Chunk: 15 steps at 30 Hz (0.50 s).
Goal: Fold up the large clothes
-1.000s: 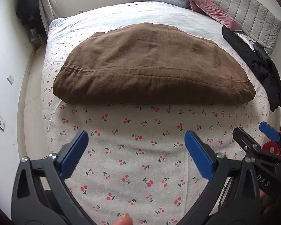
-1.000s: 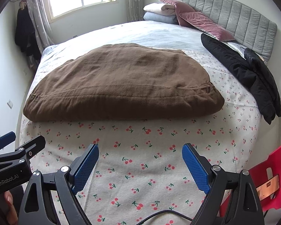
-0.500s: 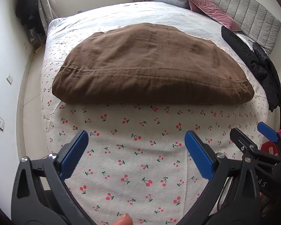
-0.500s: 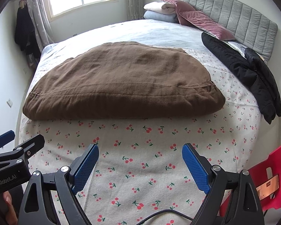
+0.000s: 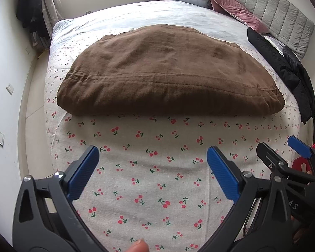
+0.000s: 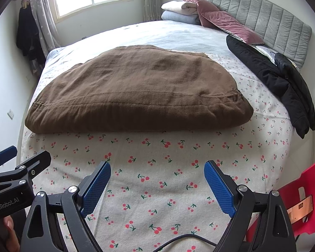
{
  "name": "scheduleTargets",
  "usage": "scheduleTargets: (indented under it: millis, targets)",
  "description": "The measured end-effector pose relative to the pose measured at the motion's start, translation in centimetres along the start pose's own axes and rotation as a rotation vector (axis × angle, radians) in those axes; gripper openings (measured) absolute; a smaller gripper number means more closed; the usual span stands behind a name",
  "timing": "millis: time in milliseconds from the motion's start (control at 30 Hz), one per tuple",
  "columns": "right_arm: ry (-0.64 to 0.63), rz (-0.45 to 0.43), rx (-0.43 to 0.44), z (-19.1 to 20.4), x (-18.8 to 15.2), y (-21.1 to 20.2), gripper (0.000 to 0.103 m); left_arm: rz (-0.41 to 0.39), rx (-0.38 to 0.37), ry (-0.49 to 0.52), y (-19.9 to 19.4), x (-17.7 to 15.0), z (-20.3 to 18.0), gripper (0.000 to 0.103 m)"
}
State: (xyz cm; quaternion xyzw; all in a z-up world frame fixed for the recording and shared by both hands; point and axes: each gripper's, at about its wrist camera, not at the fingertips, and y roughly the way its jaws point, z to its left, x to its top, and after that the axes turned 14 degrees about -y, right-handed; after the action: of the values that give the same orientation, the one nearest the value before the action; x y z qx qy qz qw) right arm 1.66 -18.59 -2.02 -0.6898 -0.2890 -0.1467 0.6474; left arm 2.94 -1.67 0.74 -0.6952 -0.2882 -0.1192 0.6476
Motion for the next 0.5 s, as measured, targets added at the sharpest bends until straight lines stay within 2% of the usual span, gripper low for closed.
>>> scheduleTargets:
  millis: [500]
  targets:
    - [0.001, 0.006, 0.003, 0.01, -0.11, 0.11, 0.092, 0.005, -0.001, 0.004, 0.20, -0.05, -0.08, 0.102]
